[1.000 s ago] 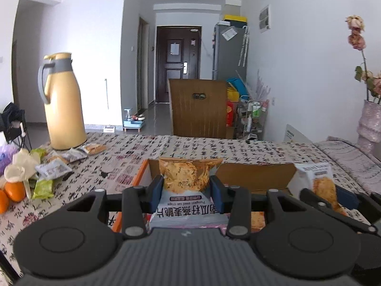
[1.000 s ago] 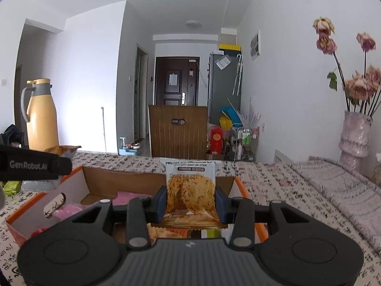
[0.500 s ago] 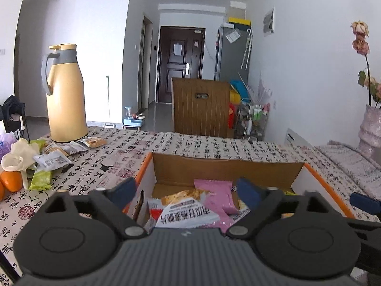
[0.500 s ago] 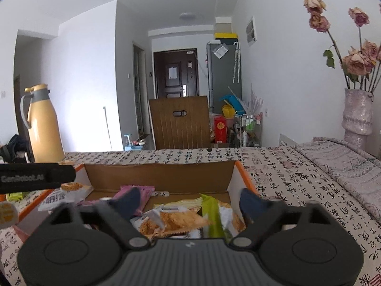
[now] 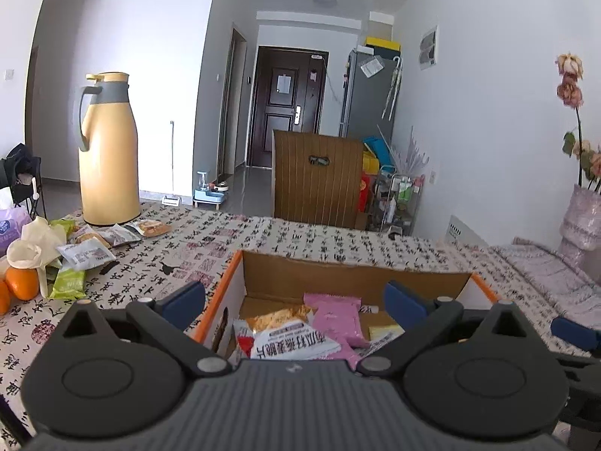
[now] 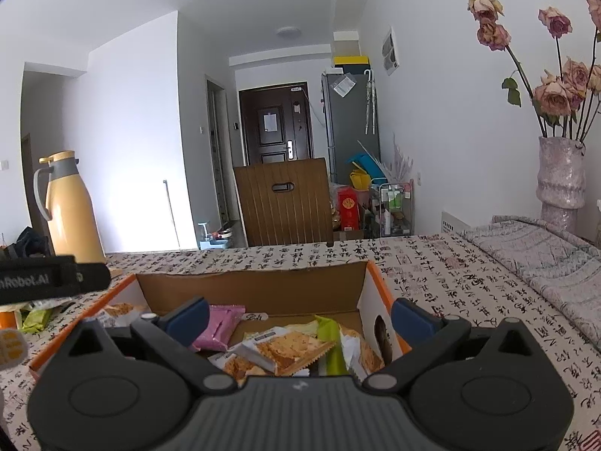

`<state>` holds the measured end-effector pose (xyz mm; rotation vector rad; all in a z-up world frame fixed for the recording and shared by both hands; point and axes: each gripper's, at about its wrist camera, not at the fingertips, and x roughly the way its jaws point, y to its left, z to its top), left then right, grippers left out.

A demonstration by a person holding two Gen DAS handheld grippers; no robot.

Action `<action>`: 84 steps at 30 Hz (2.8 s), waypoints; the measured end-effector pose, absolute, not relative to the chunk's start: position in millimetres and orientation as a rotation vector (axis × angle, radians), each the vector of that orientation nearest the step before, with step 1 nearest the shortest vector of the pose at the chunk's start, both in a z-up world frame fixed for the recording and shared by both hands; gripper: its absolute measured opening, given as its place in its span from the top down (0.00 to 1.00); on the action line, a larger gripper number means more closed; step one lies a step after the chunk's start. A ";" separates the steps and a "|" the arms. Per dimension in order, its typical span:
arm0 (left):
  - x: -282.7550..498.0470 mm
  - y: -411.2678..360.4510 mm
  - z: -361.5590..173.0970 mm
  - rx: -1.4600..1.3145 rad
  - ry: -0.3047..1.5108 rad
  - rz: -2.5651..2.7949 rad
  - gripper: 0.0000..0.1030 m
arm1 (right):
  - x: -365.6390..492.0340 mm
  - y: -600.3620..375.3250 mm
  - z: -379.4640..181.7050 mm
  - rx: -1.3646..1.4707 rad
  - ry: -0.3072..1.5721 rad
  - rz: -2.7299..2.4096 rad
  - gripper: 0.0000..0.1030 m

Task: Organize snacks
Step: 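Move both open grippers back to the last packets on the table, then close the right gripper on the white printed packet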

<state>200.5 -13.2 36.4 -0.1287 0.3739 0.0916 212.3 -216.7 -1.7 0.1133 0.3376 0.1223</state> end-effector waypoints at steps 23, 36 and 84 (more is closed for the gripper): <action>124.8 18.2 7.5 -0.002 0.518 0.026 0.00 | 131.4 -266.3 -18.8 -0.063 0.491 0.140 0.00; 112.7 35.0 -40.5 -0.072 0.600 -0.002 0.00 | 119.2 -280.2 -48.6 -0.009 0.616 0.106 0.00; 120.6 39.2 -45.4 -0.073 0.644 0.076 0.00 | 133.4 -269.5 -49.2 0.041 0.593 0.126 0.48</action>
